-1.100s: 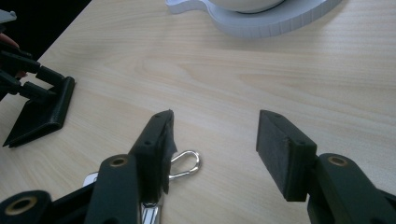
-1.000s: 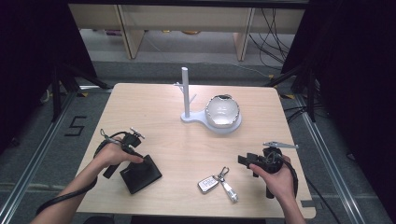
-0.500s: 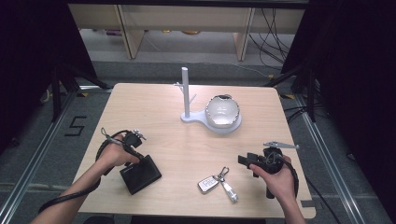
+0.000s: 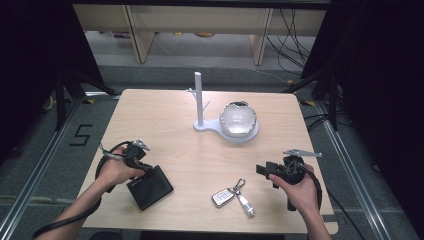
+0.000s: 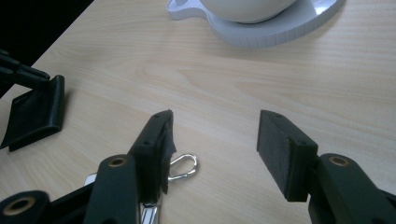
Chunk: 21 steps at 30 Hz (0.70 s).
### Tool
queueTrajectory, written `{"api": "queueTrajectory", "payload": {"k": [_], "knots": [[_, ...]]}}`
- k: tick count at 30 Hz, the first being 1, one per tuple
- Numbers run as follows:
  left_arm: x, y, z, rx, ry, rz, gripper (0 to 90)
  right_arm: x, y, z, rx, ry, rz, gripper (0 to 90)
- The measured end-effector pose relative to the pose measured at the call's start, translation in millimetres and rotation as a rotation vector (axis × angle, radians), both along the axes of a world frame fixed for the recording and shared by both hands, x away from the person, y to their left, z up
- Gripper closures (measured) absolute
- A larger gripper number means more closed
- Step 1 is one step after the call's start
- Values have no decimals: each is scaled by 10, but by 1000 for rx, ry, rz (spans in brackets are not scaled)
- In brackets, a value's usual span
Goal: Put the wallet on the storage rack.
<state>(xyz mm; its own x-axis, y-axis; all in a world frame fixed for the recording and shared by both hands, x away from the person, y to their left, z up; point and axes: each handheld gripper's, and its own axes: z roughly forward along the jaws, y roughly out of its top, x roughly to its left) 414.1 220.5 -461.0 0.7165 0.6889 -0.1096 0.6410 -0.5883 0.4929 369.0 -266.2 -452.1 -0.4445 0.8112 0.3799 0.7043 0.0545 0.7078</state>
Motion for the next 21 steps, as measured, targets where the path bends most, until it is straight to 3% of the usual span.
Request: {"api": "queueTrajectory", "payload": {"k": [4,8,17,21], "knots": [[-93,8,107,-40,-39,-23,834,26,39,51,-15,-4,14,470],[-170,-29,159,-127,-91,-26,836,53,116,99,-21,-4,39,471],[-237,-161,303,-274,-202,-35,838,96,312,232,-2,-8,157,472],[-262,-255,373,-323,-241,-51,838,112,426,272,-29,6,222,472]]}}
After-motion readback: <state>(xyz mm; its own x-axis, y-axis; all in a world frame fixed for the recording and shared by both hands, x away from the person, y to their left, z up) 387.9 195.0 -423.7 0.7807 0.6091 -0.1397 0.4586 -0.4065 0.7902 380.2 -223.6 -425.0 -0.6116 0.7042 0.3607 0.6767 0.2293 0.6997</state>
